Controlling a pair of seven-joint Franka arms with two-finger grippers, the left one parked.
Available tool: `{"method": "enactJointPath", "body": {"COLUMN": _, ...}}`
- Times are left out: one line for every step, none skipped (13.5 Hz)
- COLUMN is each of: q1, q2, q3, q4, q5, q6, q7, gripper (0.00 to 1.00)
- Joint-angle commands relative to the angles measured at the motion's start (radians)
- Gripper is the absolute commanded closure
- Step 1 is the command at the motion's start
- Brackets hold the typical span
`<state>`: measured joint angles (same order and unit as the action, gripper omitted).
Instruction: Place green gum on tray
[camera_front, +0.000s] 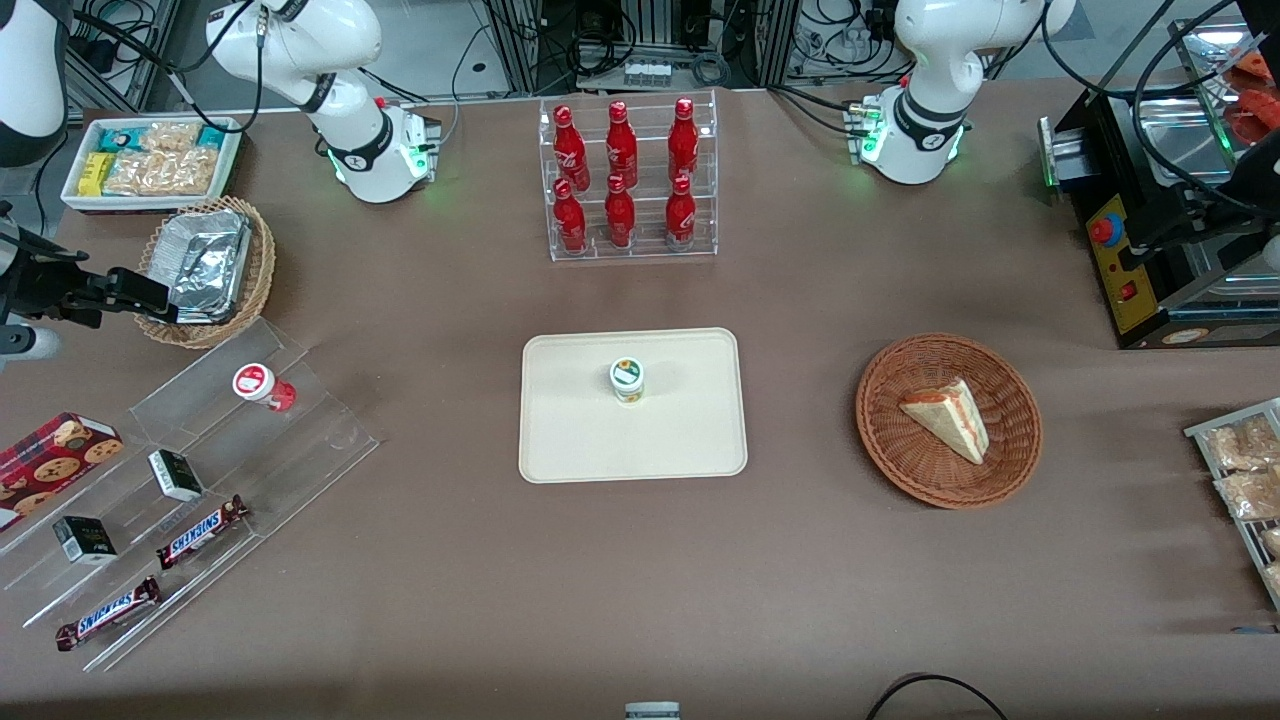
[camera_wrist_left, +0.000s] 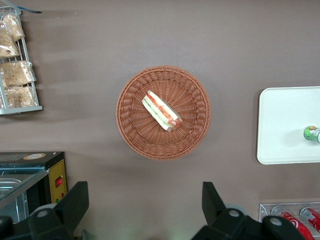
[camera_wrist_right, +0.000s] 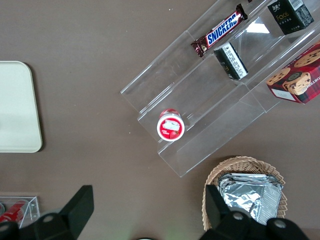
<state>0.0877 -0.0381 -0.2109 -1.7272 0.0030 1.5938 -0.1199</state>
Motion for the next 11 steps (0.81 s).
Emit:
{"method": "enactJointPath", "body": {"q1": -0.006, "q2": 0.032, "q3": -0.001, "q4": 0.05, "q5": -0.014, "q6": -0.011, "q7": -0.012, "gripper": 0.01}}
{"method": "enactJointPath", "body": {"q1": -0.005, "q2": 0.032, "q3": -0.001, "q4": 0.052, "q5": -0.008, "q6": -0.011, "q7": -0.011, "gripper": 0.01}}
{"method": "enactJointPath", "body": {"q1": -0.003, "q2": 0.032, "q3": 0.001, "q4": 0.052, "q5": -0.003, "q6": -0.014, "q7": -0.007, "gripper": 0.01}}
{"method": "enactJointPath", "body": {"q1": -0.003, "q2": 0.032, "q3": 0.001, "q4": 0.051, "q5": -0.001, "q6": -0.014, "q7": -0.001, "gripper": 0.01}}
{"method": "enactJointPath", "body": {"q1": -0.003, "q2": 0.03, "q3": 0.002, "q4": 0.051, "q5": -0.001, "q6": -0.021, "q7": -0.001, "gripper": 0.01}}
{"method": "enactJointPath", "body": {"q1": -0.008, "q2": 0.03, "q3": 0.007, "q4": 0.051, "q5": -0.003, "q6": -0.022, "q7": -0.001, "gripper": 0.01}}
{"method": "enactJointPath", "body": {"q1": -0.043, "q2": 0.033, "q3": 0.016, "q4": 0.051, "q5": -0.001, "q6": -0.023, "q7": -0.007, "gripper": 0.01}}
{"method": "enactJointPath", "body": {"q1": -0.092, "q2": 0.034, "q3": 0.08, "q4": 0.051, "q5": -0.001, "q6": -0.023, "q7": -0.006, "gripper": 0.01}}
{"method": "enactJointPath", "body": {"q1": -0.15, "q2": 0.032, "q3": 0.144, "q4": 0.051, "q5": -0.001, "q6": -0.025, "q7": -0.001, "gripper": 0.01}}
{"method": "enactJointPath", "body": {"q1": -0.166, "q2": 0.03, "q3": 0.159, "q4": 0.051, "q5": -0.001, "q6": -0.025, "q7": 0.0, "gripper": 0.01}}
{"method": "enactJointPath", "body": {"q1": -0.164, "q2": 0.03, "q3": 0.159, "q4": 0.051, "q5": -0.001, "q6": -0.026, "q7": 0.0, "gripper": 0.01}}
